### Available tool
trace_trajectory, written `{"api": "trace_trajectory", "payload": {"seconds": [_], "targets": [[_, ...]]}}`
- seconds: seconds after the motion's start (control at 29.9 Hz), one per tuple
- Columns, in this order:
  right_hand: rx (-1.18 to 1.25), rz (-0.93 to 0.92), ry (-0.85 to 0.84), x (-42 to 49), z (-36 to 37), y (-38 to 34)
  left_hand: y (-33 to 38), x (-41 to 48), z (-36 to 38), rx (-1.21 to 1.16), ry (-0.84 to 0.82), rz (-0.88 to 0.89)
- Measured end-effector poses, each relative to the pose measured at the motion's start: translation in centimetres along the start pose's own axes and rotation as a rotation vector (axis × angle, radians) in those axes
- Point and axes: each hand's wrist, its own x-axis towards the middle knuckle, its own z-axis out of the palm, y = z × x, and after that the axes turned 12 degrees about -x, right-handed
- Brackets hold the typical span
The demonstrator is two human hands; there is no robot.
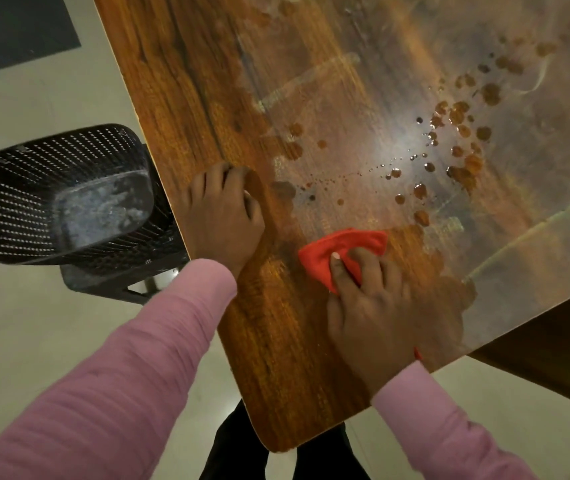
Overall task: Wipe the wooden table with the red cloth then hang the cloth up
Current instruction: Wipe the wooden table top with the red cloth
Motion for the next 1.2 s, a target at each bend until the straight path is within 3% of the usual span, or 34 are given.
{"api": "trace_trajectory", "payload": {"seconds": [0.13, 0.23, 0.4, 0.5, 0.57, 0.67, 0.77, 0.84, 0.97, 1.07, 1.14, 1.2], "targets": [[0.043, 0.162, -0.03, 3.9, 0.3, 3.5, -0.8, 2.3, 0.3, 0.056, 0.024, -0.007], [0.107, 0.228, 0.043, 6.1, 0.2, 2.8, -1.1, 2.9, 0.8, 0.092, 0.036, -0.016], [0.159, -0.023, 0.101, 4.6, 0.0, -3.4, -0.9, 2.7, 1.0, 0.107, 0.037, -0.033], [0.201, -0.132, 0.096, 4.2, 0.3, -2.8, -0.8, 2.6, 0.9, 0.105, 0.031, -0.038], [0.192, -0.078, 0.116, 5.6, 0.7, -0.2, -0.9, 2.5, 1.0, 0.109, 0.031, -0.034], [0.185, 0.143, 0.102, 9.1, 0.8, 4.2, -1.0, 2.6, 1.0, 0.116, 0.036, -0.029], [0.219, 0.244, 0.121, 11.1, 0.6, 4.7, -1.0, 2.6, 1.1, 0.117, 0.04, -0.037], [0.211, 0.217, 0.106, 11.0, 0.2, 2.6, -1.0, 2.7, 1.1, 0.114, 0.035, -0.045], [0.244, -0.041, 0.129, 8.7, -0.4, -4.0, -0.9, 2.7, 0.9, 0.109, 0.023, -0.047], [0.252, -0.158, 0.128, 8.1, -0.3, -4.3, -0.8, 2.6, 0.6, 0.065, 0.007, -0.037], [0.215, -0.111, 0.146, 9.5, 0.3, -1.7, -0.7, 2.6, 0.4, 0.053, 0.003, -0.037], [0.193, 0.048, 0.16, 12.1, 0.5, 1.1, -0.6, 2.5, 0.4, 0.058, 0.006, -0.042]]}}
